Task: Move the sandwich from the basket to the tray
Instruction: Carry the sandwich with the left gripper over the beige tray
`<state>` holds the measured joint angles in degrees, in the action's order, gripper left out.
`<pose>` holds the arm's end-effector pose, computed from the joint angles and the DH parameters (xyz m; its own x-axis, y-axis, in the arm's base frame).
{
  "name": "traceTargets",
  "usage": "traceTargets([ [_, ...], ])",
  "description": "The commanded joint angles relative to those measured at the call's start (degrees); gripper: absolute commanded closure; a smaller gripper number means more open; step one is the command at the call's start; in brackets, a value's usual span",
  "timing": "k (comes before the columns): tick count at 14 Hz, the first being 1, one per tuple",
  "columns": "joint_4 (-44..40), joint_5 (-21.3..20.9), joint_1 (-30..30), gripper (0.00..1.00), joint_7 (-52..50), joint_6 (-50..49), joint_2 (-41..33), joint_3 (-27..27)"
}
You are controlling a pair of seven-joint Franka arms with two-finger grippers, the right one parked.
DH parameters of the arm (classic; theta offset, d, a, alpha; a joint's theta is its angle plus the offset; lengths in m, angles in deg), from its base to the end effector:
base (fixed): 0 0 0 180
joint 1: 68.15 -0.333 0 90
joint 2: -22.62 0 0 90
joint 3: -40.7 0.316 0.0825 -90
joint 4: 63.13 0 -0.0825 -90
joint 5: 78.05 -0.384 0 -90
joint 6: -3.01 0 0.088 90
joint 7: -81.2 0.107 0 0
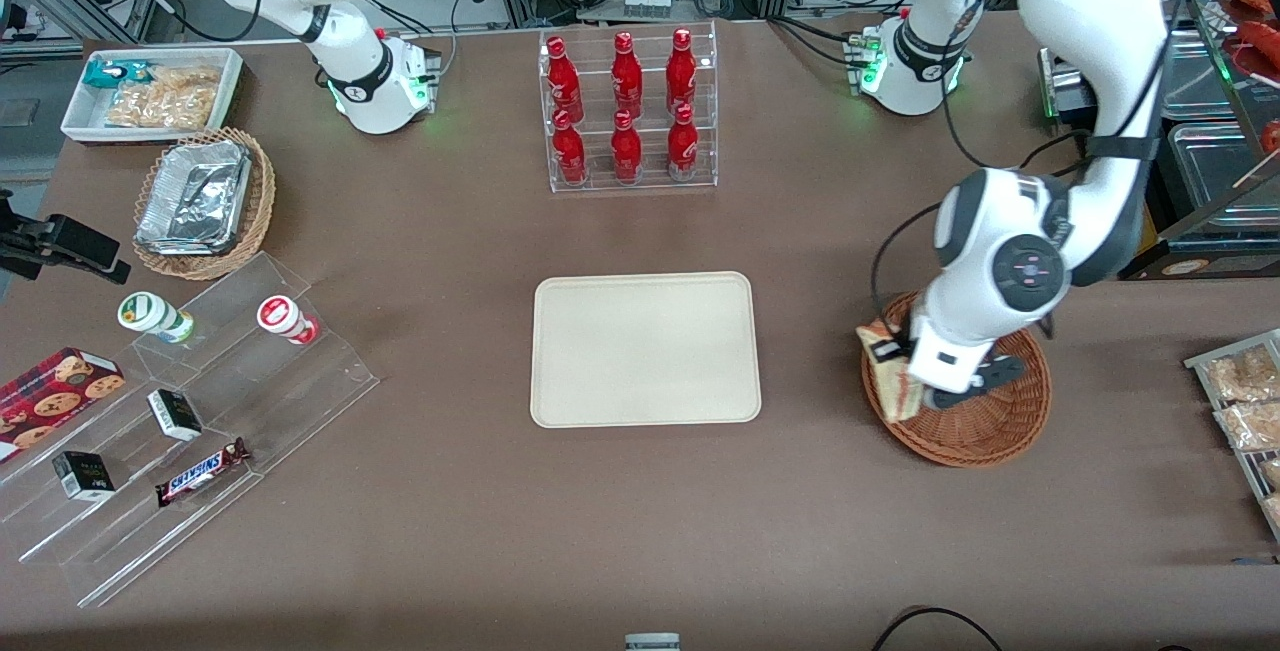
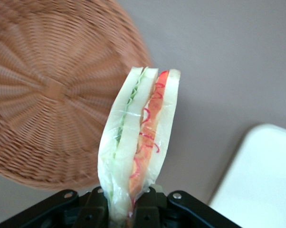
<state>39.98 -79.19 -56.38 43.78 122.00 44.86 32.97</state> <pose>0.5985 -0.2046 0.3253 0.9465 0.3046 -0.1061 0.3023 -0.9525 -0.0375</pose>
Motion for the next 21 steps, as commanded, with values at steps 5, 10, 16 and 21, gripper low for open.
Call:
traceTargets([
  [5,-19.5,-1.0,14.0,0.95,-5.8,-8.4,13.3,0.7],
  [10,-29.2,-0.6,21.0,0.97,-13.4,-7.5,21.2,0.7],
  [16,-33.9,-1.1,26.6,0.98,-18.6,-1.4,27.9,0.8],
  [21,-33.7,-1.3,27.7,0.26,-18.9,-1.0,28.6,0.8],
])
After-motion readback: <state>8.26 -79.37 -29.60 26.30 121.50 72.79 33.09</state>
